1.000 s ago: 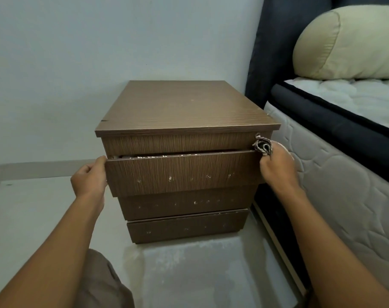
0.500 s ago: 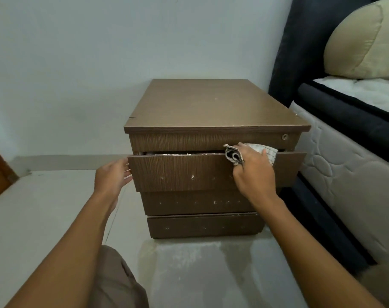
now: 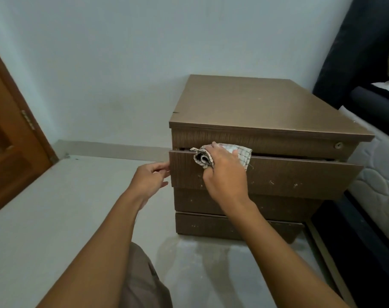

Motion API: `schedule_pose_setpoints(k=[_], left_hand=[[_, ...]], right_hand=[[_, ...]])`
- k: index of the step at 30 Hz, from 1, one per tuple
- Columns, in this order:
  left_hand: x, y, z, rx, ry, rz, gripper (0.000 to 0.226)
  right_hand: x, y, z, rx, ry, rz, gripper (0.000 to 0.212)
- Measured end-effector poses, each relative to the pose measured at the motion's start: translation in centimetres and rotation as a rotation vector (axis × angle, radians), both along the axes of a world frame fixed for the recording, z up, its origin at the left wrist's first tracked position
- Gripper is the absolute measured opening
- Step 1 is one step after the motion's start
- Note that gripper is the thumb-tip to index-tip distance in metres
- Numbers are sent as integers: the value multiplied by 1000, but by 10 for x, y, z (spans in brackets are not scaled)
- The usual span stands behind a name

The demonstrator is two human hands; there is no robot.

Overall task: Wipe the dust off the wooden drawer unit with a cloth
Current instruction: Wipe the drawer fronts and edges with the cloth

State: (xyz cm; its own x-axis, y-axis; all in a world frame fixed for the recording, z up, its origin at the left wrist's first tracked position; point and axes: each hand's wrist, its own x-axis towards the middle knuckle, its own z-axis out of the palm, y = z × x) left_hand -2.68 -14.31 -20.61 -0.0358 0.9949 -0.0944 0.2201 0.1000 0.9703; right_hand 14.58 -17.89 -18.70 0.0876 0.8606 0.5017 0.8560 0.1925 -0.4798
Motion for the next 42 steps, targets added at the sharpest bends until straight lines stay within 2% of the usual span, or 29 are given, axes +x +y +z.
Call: schedule_pose_setpoints(k=[6,9,11,13,16,19,23,27,29,31,33,35,38,39,40,42], left_hand=[[-5,1,-10,-65,-17,-23,38],[-9,2,-12,-71,21,4,24],[-10,4,-13,-67,20,-6,16],[-11,6,-16,-79,-24,-11,17],[-12,8,-20,-120,-94,-25,28],[-12,9,-21,-140,-121,-35,46],[-12,9,-19,-150,-135,-34,53],[-13,10,-20,-152,-146,-43,53],[-12,9,-18,-151,-172,-28,50],[-12,9,-17,-138,-212,-24,44],[-11,9,-16,-139,-206,-23,41],[-8,10,-15,-144,-171,6,36],[3,9,-11,-91,-111,106,25],[7,9,-11,-65,-90,139,25],[11,8,-11,-39,-72,168,26],[17,8,-12,3,-48,208,31]], right_hand=[[-61,16,7,-37,52,114,40],[-91,24,20,-131,102,167,24],[-104,27,32,-188,103,237,23],[-106,29,42,-188,164,289,26],[-92,22,47,-43,313,262,41],[-73,13,39,104,250,145,49],[-62,14,19,-6,53,163,44],[-59,18,14,-140,104,314,55],[-54,17,17,-206,212,445,46],[-47,11,14,-236,348,512,24],[-38,-1,9,-198,569,516,20],[-27,-16,2,-162,890,450,22],[-6,-31,-18,-213,1436,155,17],[1,-35,-27,-235,1612,106,22],[9,-39,-34,-244,1744,95,28],[21,-47,-44,-258,1858,86,33]])
